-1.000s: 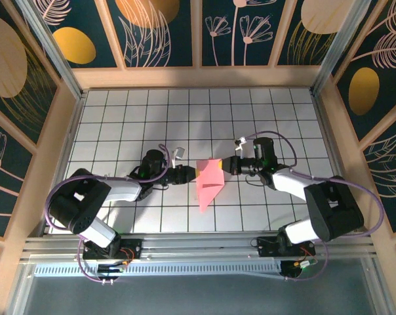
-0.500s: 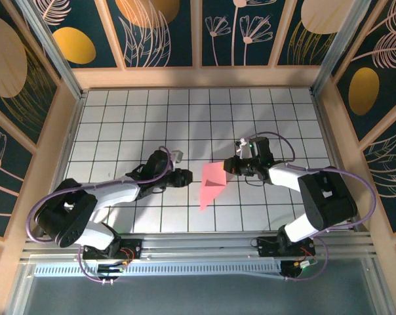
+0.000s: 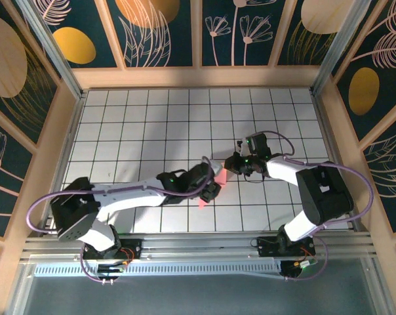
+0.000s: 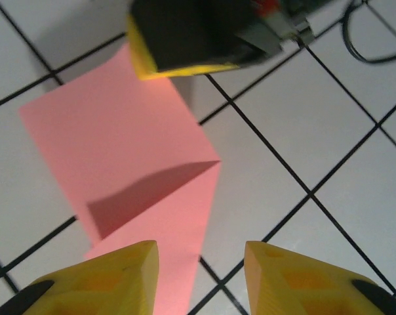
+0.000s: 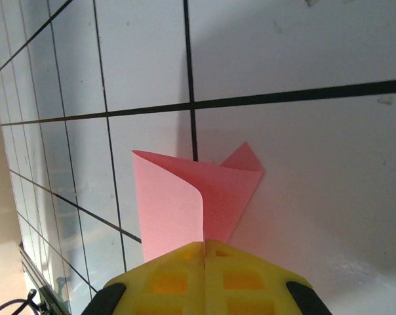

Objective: Fold a paper plane with a square sheet of paper (fold left side to right side)
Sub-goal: Fold the wing for the fifth time at the center of the table.

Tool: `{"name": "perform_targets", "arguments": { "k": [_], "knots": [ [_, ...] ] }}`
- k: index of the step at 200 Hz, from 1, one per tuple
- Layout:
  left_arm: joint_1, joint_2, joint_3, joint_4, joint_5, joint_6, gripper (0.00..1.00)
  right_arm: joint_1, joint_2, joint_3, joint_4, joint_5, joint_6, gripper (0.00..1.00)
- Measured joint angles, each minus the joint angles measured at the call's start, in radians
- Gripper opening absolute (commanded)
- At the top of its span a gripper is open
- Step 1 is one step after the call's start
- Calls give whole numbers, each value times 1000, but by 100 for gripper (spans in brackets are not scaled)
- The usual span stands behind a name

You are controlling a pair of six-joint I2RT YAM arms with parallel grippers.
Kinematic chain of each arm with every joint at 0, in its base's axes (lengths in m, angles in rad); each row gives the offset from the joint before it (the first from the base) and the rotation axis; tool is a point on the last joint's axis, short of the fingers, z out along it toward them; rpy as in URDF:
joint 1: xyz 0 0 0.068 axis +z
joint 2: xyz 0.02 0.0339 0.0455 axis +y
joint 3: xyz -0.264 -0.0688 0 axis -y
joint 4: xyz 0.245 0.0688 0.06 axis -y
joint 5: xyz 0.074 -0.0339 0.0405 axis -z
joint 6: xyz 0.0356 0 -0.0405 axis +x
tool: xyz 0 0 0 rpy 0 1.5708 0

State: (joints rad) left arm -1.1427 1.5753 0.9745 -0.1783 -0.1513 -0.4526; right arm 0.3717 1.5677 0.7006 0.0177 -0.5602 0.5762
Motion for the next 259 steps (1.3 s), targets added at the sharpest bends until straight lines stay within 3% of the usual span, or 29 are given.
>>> {"name": "perform_targets", "arguments": {
  "k": [45,98,259],
  "knots": [
    [-122,244,178,-171,-167,19,45,0,1,0,-8,6,11,0],
    [-139,334,227,-284,-271,18,47,0,1,0,-9,7,11,0],
    [-139,351,222,-306,-383,2,15,-5,1,0,-8,11,11,0]
  ]
}}
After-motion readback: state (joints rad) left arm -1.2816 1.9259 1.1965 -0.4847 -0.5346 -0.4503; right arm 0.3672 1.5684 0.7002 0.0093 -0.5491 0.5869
